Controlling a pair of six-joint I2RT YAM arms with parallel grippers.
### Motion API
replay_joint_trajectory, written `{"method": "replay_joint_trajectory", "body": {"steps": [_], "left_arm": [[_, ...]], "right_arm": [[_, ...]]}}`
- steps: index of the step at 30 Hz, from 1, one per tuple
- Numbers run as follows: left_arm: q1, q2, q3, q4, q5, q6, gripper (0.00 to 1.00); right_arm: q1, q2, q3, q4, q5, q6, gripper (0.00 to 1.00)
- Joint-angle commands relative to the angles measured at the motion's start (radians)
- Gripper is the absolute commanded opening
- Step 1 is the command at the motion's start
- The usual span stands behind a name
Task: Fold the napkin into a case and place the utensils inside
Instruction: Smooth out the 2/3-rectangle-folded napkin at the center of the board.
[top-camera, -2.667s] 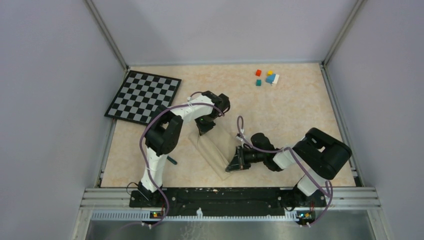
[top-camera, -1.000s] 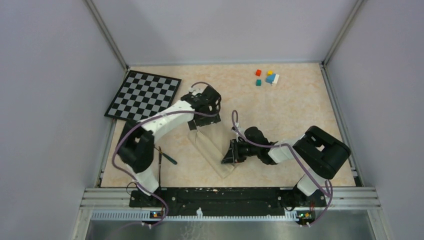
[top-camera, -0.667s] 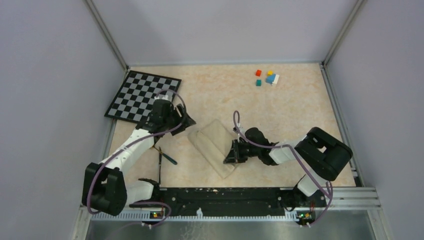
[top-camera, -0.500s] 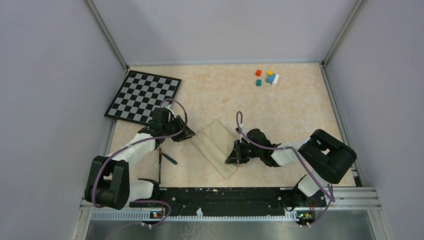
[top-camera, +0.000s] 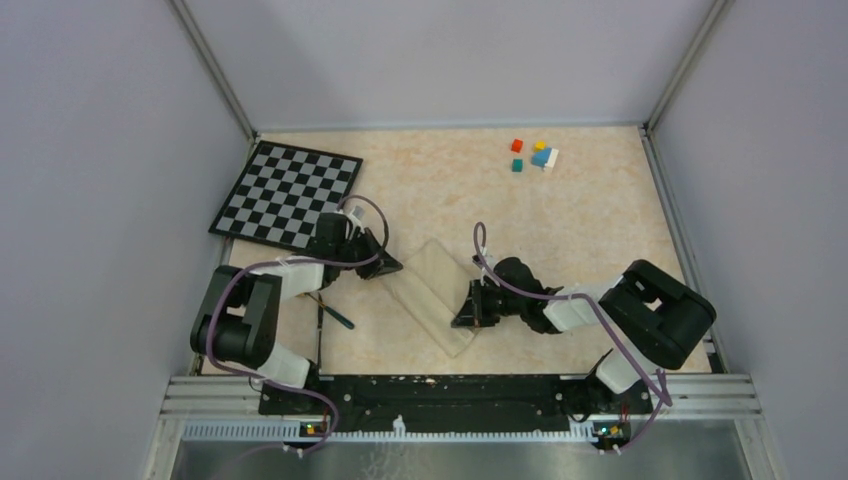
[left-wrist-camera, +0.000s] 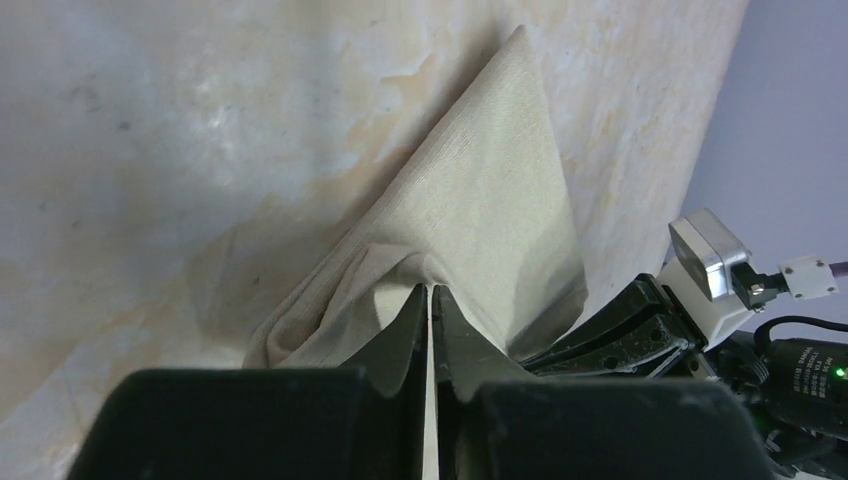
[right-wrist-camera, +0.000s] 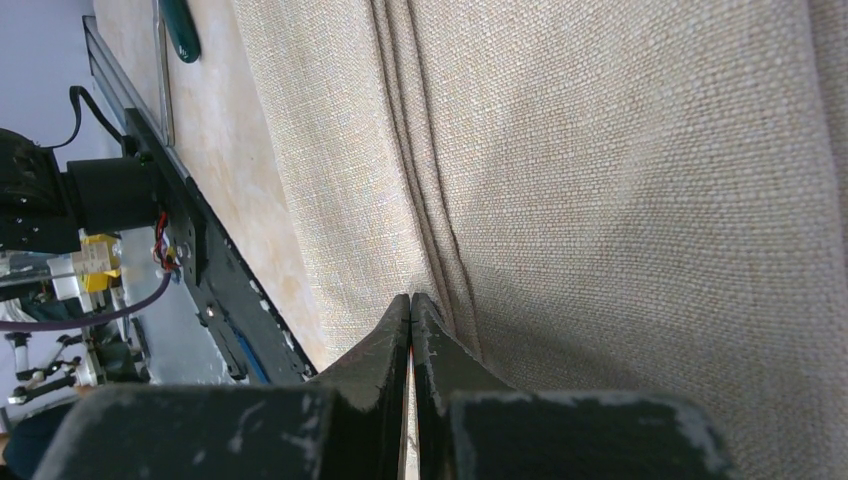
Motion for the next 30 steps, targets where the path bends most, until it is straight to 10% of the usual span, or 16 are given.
{"method": "replay_joint_trajectory", "body": {"steps": [1,13,23,30], "left_arm": [[0.004,0.073,-0.001,0.213,0.100,-0.002,0.07],[0.004,0.282,0.016,0.299,0.144,0.058,0.03],[0.006,0.290,0.018,0.215,0.117,0.105,0.00],[0.005,0.330,0.036,0.186,0.104,0.111,0.00]], "right_arm": [[0.003,-0.006,0.007,-0.020,0.026,-0.004,0.00],[0.027,-0.030,0.165,-0.121,-0.040,-0.107,0.07],[0.004,0.377,0.480,0.298,-0.399,0.058,0.38],[0.014,0.467,0.615,0.195,-0.441,-0.062,0.46]]}}
